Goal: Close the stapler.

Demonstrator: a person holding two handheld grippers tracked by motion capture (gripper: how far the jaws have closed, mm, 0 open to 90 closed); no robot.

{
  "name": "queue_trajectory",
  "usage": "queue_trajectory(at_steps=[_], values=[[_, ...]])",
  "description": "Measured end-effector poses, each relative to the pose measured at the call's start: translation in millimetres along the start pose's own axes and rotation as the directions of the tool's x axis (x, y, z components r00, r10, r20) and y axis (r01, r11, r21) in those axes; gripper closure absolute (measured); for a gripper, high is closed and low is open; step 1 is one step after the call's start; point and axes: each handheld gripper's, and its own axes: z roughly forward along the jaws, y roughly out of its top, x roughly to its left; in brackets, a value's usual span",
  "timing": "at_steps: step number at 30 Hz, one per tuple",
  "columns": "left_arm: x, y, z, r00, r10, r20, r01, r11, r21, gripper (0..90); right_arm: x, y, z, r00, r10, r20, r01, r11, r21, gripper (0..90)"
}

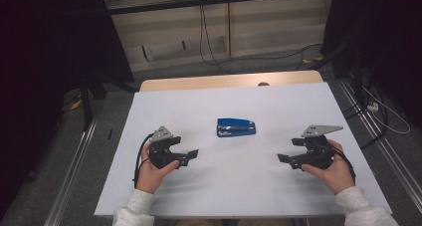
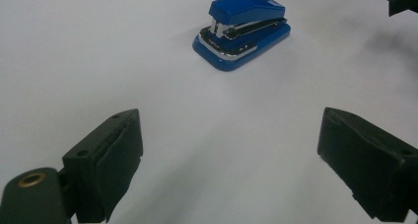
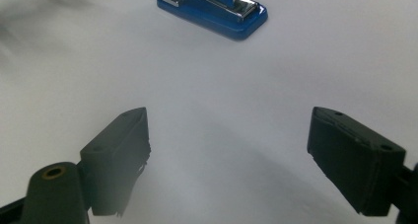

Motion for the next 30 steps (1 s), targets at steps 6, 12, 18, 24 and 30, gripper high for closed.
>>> queue_trajectory(at_steps=[6, 12, 18, 24, 30], values=[[1.7, -7.1, -10.2, 0.9999, -0.006, -0.01, 0.006, 1.0, -0.003, 9.6, 1.6, -5.1, -5.0, 1.0, 0.002, -0.004, -0.002, 1.0, 0.002, 14.9], [4.4, -13.0, -20.2, 0.9998, -0.007, -0.018, 0.007, 1.0, -0.006, 9.6, 4.5, -7.9, -9.5, 1.0, -0.009, -0.002, 0.009, 1.0, 0.011, 14.6], [5.5, -19.2, -28.6, 0.9996, -0.013, -0.024, 0.013, 0.9999, -0.004, 9.6, 3.7, -11.9, -14.0, 1.0, -0.006, -0.001, 0.006, 1.0, 0.012, 14.2], [6.3, -27.1, -40.1, 0.9995, -0.008, -0.031, 0.008, 1.0, -0.005, 9.6, 2.9, -15.8, -19.2, 1.0, -0.006, -0.003, 0.006, 1.0, 0.011, 14.2], [12.8, -37.2, -53.6, 0.9985, -0.024, -0.049, 0.023, 0.9995, -0.021, 9.6, 0.5, -17.1, -21.1, 1.0, 0.003, -0.001, -0.003, 1.0, 0.001, 14.2]])
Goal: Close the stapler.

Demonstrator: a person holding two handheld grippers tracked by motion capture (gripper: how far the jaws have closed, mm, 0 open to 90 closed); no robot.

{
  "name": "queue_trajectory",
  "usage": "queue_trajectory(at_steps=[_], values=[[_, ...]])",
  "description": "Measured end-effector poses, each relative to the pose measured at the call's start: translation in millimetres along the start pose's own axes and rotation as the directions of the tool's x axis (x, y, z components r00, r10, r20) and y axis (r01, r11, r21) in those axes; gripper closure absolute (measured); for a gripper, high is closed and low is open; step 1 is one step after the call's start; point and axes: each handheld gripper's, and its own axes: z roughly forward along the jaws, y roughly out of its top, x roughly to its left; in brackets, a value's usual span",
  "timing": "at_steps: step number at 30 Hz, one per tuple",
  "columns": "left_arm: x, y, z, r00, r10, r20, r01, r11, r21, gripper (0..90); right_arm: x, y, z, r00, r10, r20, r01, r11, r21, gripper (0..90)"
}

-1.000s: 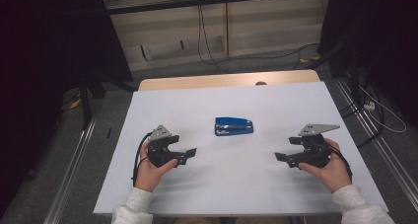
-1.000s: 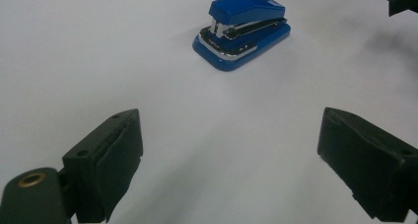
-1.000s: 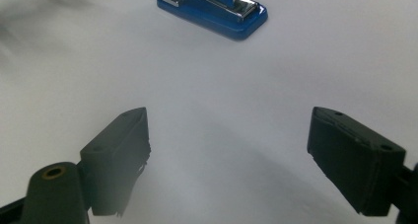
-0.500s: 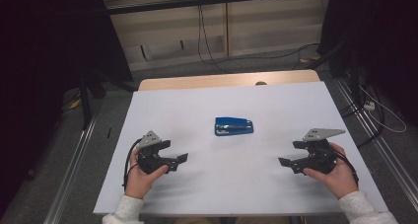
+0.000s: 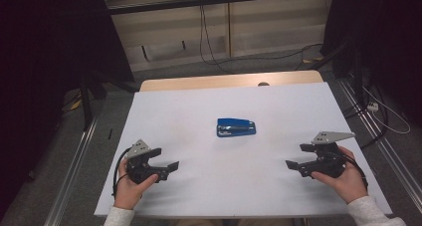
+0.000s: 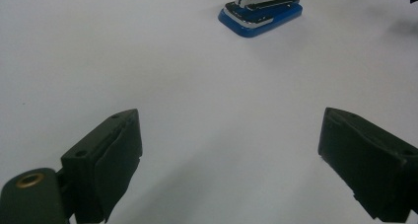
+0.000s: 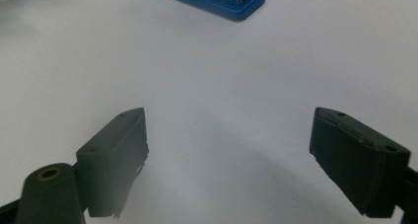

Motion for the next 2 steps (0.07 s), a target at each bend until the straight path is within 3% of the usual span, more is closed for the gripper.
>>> queue_trajectory(at_steps=[2], values=[[0.9, -0.9, -1.8, 1.0, 0.001, 0.0, -0.001, 1.0, -0.001, 9.6, 0.1, 0.2, 0.3, 1.0, -0.003, -0.001, 0.003, 1.0, 0.001, 14.2]])
